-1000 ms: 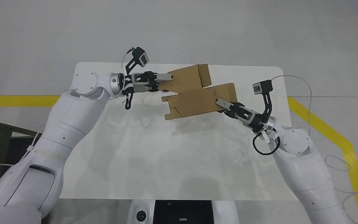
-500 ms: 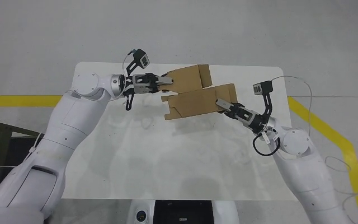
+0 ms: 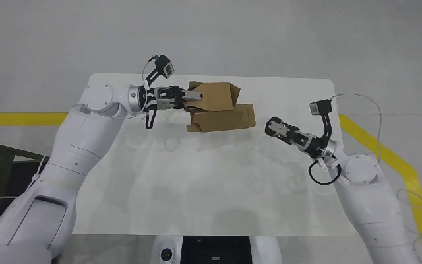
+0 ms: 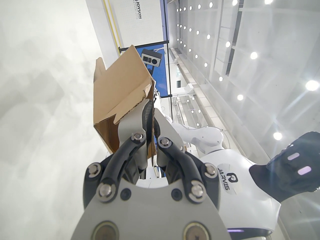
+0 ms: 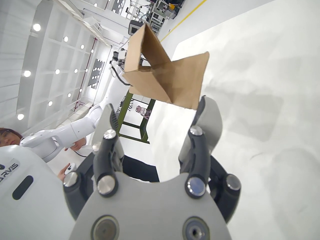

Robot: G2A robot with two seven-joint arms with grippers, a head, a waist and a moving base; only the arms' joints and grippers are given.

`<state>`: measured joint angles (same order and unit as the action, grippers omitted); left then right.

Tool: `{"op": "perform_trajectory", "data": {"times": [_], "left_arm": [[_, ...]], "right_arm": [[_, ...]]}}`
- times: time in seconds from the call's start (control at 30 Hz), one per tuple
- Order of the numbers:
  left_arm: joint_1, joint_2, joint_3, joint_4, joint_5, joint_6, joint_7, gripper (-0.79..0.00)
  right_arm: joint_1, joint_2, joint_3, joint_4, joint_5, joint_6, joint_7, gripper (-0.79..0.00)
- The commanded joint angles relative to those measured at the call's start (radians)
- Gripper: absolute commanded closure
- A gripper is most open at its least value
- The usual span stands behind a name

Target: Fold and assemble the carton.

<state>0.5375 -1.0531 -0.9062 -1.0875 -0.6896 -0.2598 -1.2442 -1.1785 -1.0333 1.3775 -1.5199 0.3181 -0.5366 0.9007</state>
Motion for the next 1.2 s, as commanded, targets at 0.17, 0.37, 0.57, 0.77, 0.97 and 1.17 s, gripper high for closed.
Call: {"op": "perform_trajectory", "data": {"times": [0.17, 0.37, 0.57, 0.77, 0.97, 1.17], "left_arm": [[-0.002, 0.005, -0.004, -0.019, 0.107, -0.01, -0.025, 0.0], [0.001, 0.002, 0.003, -0.049, 0.142, -0.017, -0.046, 0.0], [0.003, -0.005, 0.01, -0.069, 0.141, -0.005, -0.066, 0.0], [-0.005, -0.013, 0.024, -0.088, 0.147, 0.0, -0.096, 0.0], [-0.014, -0.02, 0.034, -0.09, 0.161, 0.0, -0.113, 0.0], [-0.02, -0.025, 0.035, -0.089, 0.162, -0.002, -0.119, 0.0]], "right_arm": [[0.031, 0.0, -0.016, -0.026, 0.144, -0.047, 0.124, -0.705], [0.059, -0.008, -0.075, -0.054, 0.207, -0.04, 0.173, -0.668], [0.095, -0.02, -0.137, -0.049, 0.192, -0.032, 0.162, -0.631], [0.137, -0.03, -0.177, -0.006, 0.155, -0.024, 0.133, -0.582], [0.175, -0.037, -0.196, 0.031, 0.122, -0.012, 0.104, -0.533], [0.19, -0.039, -0.206, 0.055, 0.085, 0.005, 0.094, -0.489]]}}
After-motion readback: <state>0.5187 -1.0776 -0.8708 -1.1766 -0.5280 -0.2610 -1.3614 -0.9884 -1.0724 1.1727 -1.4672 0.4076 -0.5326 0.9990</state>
